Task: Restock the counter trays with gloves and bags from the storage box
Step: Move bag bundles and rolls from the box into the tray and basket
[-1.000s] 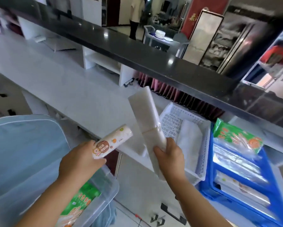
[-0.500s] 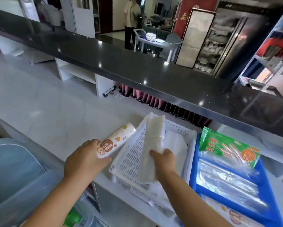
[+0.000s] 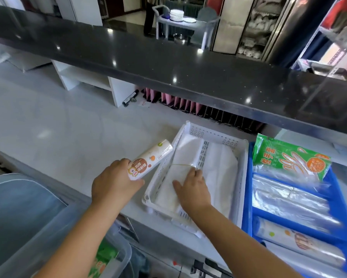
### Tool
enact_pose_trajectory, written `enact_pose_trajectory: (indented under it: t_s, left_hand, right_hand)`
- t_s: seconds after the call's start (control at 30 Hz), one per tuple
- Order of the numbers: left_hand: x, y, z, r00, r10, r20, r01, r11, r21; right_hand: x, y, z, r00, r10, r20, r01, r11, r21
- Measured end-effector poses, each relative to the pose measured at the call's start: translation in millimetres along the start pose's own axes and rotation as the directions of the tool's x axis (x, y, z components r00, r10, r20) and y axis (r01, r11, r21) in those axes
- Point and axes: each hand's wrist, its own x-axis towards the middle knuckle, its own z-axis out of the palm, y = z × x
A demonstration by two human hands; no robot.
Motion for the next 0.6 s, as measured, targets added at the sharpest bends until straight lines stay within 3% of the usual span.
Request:
enact_pose_trajectory:
  t_s: [0.2,0.3,0.37,0.47,0.53,0.6]
  left_hand:
    - [10,4,2,0.993,0.097,0.064,-0.097,0.995,-0.013]
    - [15,9,5,0.981,0.168,0.098,-0.167,0.986,-0.018]
    - [18,17,9,0.969,0.223,0.11,-0.222,0.975,-0.018]
    - [17,39,16,0.936,0.333,0.117,-0.334,0.943,-0.013]
    - [11,59,23,0.894,0.428,0.131,-0.431,0.902,-0.006]
    - [2,83,30,0.837,0.527,0.148,-0.533,0.846,-0.003]
  right_hand:
    - [-2,5,-3,0.999,-0.011,0.035,0.017,0.984,-0.178]
    - [-10,10,-18,0.992,-0.077,-0.103,0.061,0.988,-0.145]
    - [-21,13,-35,0.943,-0.175,-0.282,0.144,0.981,-0.128]
    - [-37,24,-58,0.794,-0.324,-0.514,0.222,0.942,-0.251]
    - [-47,33,-73,0.772,-0.373,-0.514,0.204,0.912,-0.356]
    - [-57,48,-87,0.794,-0.436,-0.424,0.209,0.85,-0.483]
